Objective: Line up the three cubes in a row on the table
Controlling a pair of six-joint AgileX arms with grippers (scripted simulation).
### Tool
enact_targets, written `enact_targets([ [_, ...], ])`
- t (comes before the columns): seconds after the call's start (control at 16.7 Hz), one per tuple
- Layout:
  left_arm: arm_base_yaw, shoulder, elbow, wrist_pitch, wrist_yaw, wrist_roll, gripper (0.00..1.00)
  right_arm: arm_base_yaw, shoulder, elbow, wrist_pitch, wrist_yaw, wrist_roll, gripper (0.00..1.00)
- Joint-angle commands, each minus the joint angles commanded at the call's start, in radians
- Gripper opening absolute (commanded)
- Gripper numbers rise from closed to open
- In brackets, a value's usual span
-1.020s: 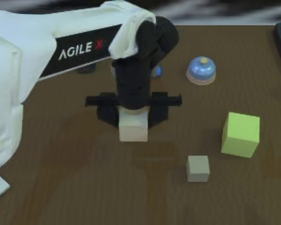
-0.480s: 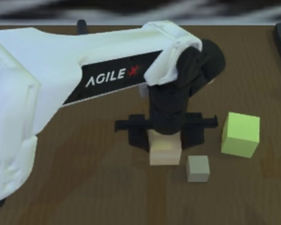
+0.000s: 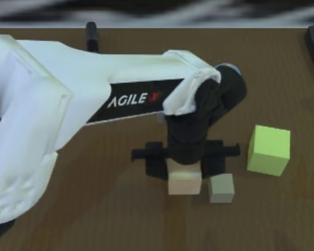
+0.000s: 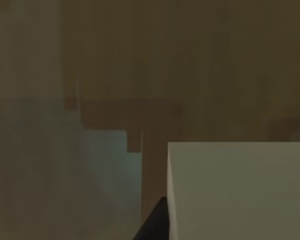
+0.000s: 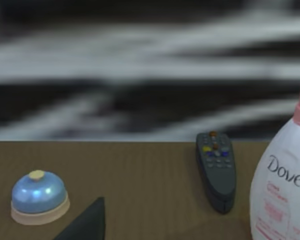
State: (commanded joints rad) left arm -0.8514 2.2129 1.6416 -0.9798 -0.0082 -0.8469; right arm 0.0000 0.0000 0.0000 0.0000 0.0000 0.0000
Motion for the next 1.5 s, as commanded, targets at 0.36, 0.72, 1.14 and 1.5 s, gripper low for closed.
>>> enact_targets([
  [0.36, 0.0, 0.028, -0.057, 0.077, -0.002, -0.001, 0.0, 0.0, 0.0, 0.0, 0.0, 0.0, 0.0, 1.0],
  [0.72, 0.0, 0.028, -0.057, 0.077, -0.002, -0.001, 0.38, 0.0, 0.0, 0.0, 0.0, 0.0, 0.0, 1.0],
  [1.14, 0.0, 0.028, -0.057, 0.077, -0.002, -0.001, 0.9, 0.0, 0.0, 0.0, 0.0, 0.0, 0.0, 1.0],
  [1.5, 0.0, 0.028, -0.057, 0.077, -0.002, -0.001, 1.0, 0.0, 0.0, 0.0, 0.0, 0.0, 0.0, 1.0],
])
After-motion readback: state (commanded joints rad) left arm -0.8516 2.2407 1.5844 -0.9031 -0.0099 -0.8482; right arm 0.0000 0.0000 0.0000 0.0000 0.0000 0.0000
